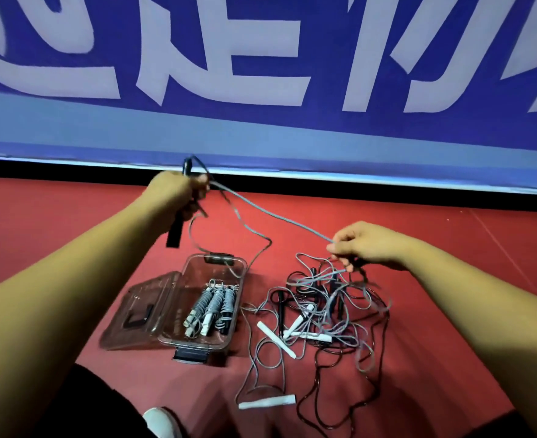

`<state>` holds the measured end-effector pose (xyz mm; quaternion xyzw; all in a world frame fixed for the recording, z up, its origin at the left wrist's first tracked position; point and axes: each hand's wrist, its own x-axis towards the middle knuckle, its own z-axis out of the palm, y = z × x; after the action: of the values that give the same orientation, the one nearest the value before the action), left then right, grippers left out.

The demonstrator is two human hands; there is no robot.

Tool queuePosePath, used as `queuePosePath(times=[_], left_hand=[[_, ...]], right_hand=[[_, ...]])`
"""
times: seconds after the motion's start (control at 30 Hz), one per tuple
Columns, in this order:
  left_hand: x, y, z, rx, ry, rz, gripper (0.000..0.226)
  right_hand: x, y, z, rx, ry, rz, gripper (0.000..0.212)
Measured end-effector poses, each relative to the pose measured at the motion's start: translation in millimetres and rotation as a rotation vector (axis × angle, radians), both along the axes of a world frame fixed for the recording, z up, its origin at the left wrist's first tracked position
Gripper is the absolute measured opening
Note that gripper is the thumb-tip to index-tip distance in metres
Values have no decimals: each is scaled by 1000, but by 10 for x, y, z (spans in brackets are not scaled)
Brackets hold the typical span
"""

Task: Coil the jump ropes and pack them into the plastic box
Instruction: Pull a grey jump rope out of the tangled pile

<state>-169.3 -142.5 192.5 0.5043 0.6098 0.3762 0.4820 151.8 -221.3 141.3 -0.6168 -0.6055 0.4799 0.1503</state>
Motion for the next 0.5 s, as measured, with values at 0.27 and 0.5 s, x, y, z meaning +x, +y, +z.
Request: queuePosePath(times=[0.27,0.5], left_hand=[[206,-205,2,85,356,-360,17],[601,-542,153,-12,240,-729,27]], right_hand=[[-447,-35,373,377,-99,61,20],[-751,-48,515,413,99,24,26]])
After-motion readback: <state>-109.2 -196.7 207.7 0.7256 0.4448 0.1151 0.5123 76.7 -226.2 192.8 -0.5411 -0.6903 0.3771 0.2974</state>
